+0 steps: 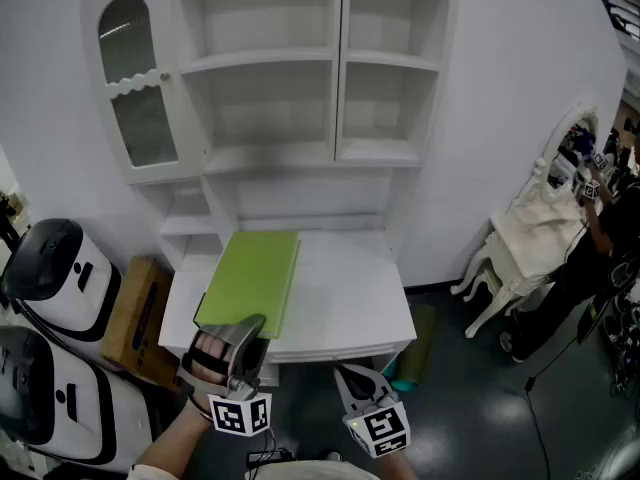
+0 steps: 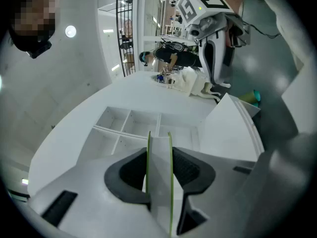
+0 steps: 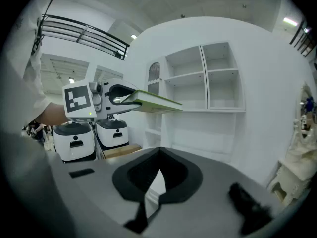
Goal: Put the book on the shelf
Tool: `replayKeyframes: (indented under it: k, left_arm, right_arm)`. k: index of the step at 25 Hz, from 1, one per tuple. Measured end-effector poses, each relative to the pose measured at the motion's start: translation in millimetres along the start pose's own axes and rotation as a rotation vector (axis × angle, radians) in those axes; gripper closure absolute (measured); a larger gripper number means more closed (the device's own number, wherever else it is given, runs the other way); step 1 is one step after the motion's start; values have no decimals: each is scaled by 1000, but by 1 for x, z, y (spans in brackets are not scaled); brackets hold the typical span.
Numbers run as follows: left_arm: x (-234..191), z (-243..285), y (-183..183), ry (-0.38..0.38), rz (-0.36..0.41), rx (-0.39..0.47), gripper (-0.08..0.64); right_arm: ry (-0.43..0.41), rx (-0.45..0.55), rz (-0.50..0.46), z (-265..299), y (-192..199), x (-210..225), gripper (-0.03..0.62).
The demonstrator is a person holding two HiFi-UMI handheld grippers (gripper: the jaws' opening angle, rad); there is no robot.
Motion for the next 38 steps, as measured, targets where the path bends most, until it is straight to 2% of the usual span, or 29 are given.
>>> replayKeyframes:
  k: [7,12,22,34,38]
  left_arm:
    - [-4,-5,-5,2,36,11,411]
    - [-3,-8,5,-4,56,15,411]
    - [-18,-8,27,2,56,6,411]
    - [-58,-9,19,18,47,3,411]
    - [-70,-6,14,14,72,-14,411]
  right_arm:
    - [11,19,-7,-16,-1,-18,580]
    - [16,50,46,-10,0,-31,580]
    - [-1,39,5,-6,-12,-50,580]
    - [13,36,-11,-24,-13,-44,580]
    - [10,43,-13,-28,-16,-37,580]
Point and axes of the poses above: the fingertips, and each gripper's own axes: z forward along the fingers, x to its right, y out of its underside, the point moved 9 cm from there along -z, backward along the fingers, and after that the axes turned 12 degrees about z, right-handed, at the moved point
